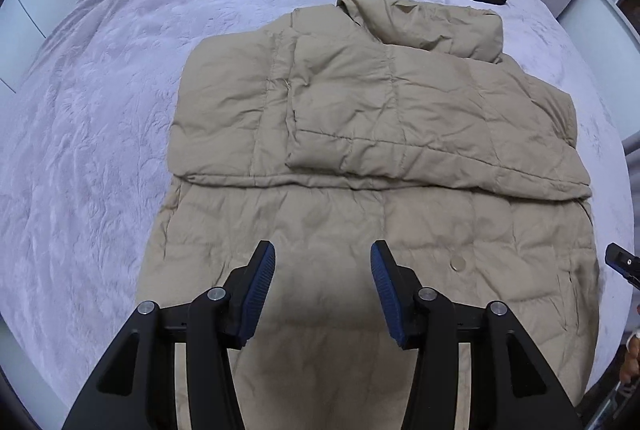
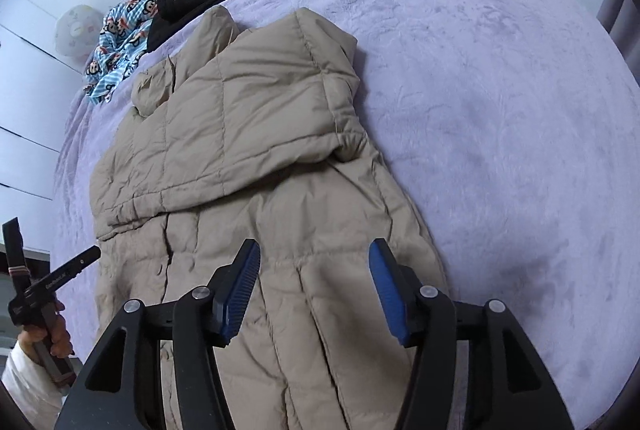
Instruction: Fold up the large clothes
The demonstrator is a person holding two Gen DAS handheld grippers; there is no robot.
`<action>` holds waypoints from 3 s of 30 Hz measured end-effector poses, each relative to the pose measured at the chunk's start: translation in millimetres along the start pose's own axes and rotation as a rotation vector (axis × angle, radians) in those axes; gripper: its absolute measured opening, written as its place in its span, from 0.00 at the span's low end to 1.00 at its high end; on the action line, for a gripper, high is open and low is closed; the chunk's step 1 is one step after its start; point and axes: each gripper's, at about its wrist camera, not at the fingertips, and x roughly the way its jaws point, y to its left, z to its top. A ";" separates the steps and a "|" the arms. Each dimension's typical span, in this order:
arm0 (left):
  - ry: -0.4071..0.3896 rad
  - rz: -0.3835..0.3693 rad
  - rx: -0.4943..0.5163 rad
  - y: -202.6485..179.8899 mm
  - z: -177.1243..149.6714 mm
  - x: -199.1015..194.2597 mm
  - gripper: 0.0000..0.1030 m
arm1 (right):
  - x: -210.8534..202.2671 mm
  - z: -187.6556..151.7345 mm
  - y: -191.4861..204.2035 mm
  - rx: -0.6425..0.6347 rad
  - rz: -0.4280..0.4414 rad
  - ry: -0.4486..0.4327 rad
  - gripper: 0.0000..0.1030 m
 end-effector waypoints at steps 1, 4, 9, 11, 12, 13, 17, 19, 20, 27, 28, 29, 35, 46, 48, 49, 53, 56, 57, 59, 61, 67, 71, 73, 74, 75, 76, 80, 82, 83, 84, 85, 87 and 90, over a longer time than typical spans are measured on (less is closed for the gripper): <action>-0.006 0.001 -0.008 -2.0 -5.9 -7.5 0.92 | -2.3 -4.1 -0.1 0.006 0.005 0.008 0.62; -0.038 0.012 -0.019 -10.0 -25.2 -28.3 1.00 | -11.8 -17.3 2.9 0.004 0.026 0.032 0.66; -0.037 0.028 -0.090 -16.5 -59.4 -50.2 1.00 | -27.9 -32.8 6.6 -0.016 0.075 0.062 0.70; -0.032 0.039 -0.123 -16.3 -73.5 -57.3 1.00 | -31.2 -39.1 5.8 -0.020 0.097 0.080 0.71; -0.029 0.037 -0.142 -15.2 -81.1 -60.9 1.00 | -32.0 -43.2 5.2 -0.024 0.107 0.098 0.85; -0.024 0.030 -0.156 -14.2 -87.3 -63.8 1.00 | -33.3 -46.9 4.5 -0.028 0.115 0.107 0.86; 0.002 0.010 -0.169 -10.2 -106.9 -72.9 1.00 | -44.9 -64.3 3.8 -0.042 0.113 0.115 0.86; 0.016 -0.019 -0.143 -10.1 -113.7 -75.5 1.00 | -52.9 -71.5 4.7 -0.042 0.122 0.095 0.99; 0.016 -0.023 -0.133 -9.8 -116.9 -77.2 1.00 | -56.3 -75.0 6.3 -0.045 0.125 0.082 1.00; 0.034 -0.035 -0.074 6.3 -142.0 -78.4 1.00 | -60.8 -108.0 30.2 -0.006 0.190 0.085 1.00; 0.037 -0.032 -0.068 10.3 -146.5 -78.8 1.00 | -58.8 -114.9 33.6 0.014 0.202 0.102 1.00; 0.041 -0.026 -0.063 16.1 -152.3 -79.0 1.00 | -57.1 -122.7 36.1 0.036 0.211 0.110 1.00; 0.044 -0.029 -0.076 52.9 -174.8 -84.6 1.00 | -54.6 -167.9 38.1 0.180 0.227 0.126 1.00; 0.059 -0.007 -0.111 97.1 -192.1 -81.6 1.00 | -61.8 -207.0 13.5 0.433 0.270 0.077 1.00; 0.059 -0.008 -0.106 98.2 -193.5 -81.0 1.00 | -61.2 -210.9 8.9 0.467 0.272 0.072 1.00; 0.059 -0.009 -0.103 98.7 -193.8 -80.7 1.00 | -60.6 -213.4 6.2 0.486 0.276 0.070 1.00; 0.058 -0.017 -0.105 101.1 -195.0 -80.2 1.00 | -57.6 -223.4 -1.7 0.559 0.295 0.066 1.00; 0.057 -0.022 -0.108 102.8 -195.2 -78.7 1.00 | -55.0 -229.2 -5.0 0.598 0.302 0.067 1.00; 0.056 -0.028 -0.109 103.8 -195.5 -78.0 1.00 | -54.5 -230.9 -7.1 0.607 0.302 0.068 1.00; 0.052 -0.056 -0.119 107.9 -196.7 -77.0 1.00 | -54.3 -233.6 -11.4 0.619 0.303 0.068 1.00; 0.050 -0.124 -0.159 118.2 -199.2 -74.9 1.00 | -54.8 -235.8 -14.7 0.629 0.300 0.066 1.00; 0.066 -0.286 -0.276 150.9 -212.6 -62.7 1.00 | -51.2 -245.4 -25.3 0.672 0.342 0.067 1.00; 0.100 -0.382 -0.311 160.2 -225.4 -49.6 1.00 | -44.0 -257.2 -31.7 0.719 0.391 0.093 1.00; 0.133 -0.428 -0.336 162.4 -228.9 -37.9 1.00 | -42.0 -261.5 -32.7 0.729 0.402 0.097 1.00; 0.144 -0.445 -0.351 162.9 -229.4 -32.0 1.00 | -41.3 -263.1 -33.0 0.732 0.404 0.094 1.00; 0.151 -0.459 -0.366 162.3 -228.9 -25.0 1.00 | -40.5 -264.3 -33.7 0.736 0.403 0.096 1.00; 0.157 -0.468 -0.378 161.1 -227.5 -18.7 1.00 | -39.7 -265.2 -34.8 0.740 0.400 0.097 1.00; 0.170 -0.515 -0.431 152.7 -218.8 1.6 1.00 | -36.8 -266.4 -40.1 0.751 0.395 0.093 1.00; 0.164 -0.530 -0.434 146.9 -212.8 6.2 0.99 | -36.5 -265.1 -40.8 0.753 0.389 0.085 1.00; 0.161 -0.533 -0.432 144.7 -209.7 7.5 0.99 | -36.5 -263.9 -41.4 0.753 0.389 0.080 1.00; 0.158 -0.541 -0.432 142.2 -206.1 8.4 0.99 | -36.3 -262.1 -42.2 0.752 0.388 0.073 1.00; 0.154 -0.546 -0.434 141.4 -203.2 8.8 0.93 | -36.4 -260.3 -43.1 0.752 0.386 0.066 1.00; 0.161 -0.547 -0.436 139.7 -197.5 11.5 0.86 | -34.7 -255.6 -46.0 0.761 0.386 0.048 1.00; 0.182 -0.538 -0.450 140.0 -191.4 17.3 0.54 | -29.1 -248.2 -52.7 0.782 0.391 0.023 1.00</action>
